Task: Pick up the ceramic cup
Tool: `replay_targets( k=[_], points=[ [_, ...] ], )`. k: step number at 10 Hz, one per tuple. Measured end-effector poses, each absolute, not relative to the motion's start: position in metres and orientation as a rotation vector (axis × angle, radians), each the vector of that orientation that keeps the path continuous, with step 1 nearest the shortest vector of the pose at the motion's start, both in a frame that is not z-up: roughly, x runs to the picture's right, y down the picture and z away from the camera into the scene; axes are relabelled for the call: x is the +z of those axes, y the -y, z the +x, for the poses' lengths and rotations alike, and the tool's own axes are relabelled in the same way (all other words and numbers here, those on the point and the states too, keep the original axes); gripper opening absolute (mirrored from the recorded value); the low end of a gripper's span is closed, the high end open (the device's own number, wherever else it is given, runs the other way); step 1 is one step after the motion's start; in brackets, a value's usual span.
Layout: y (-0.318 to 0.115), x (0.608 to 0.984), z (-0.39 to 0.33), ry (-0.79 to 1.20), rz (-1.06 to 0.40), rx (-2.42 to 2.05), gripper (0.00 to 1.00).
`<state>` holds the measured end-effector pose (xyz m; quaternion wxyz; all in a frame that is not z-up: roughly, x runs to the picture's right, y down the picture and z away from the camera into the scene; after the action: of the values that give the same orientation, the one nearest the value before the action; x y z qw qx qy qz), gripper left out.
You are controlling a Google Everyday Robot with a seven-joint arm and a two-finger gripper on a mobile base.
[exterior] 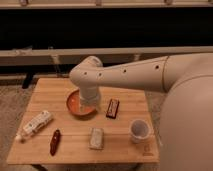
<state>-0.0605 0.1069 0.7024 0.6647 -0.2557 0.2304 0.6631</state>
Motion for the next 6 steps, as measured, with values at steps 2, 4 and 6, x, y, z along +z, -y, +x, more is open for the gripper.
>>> replay_targets(
  k=[2,4,6],
  points=[
    [-0.11,0.7,-0.043,-0.519,-0.575,1.514,0.65],
    [-0.11,0.699,-0.035,-0.513,-0.578,1.529,0.65],
    [-0.117,0.695,-0.015,-0.52,-0.576,1.544,0.65]
  ],
)
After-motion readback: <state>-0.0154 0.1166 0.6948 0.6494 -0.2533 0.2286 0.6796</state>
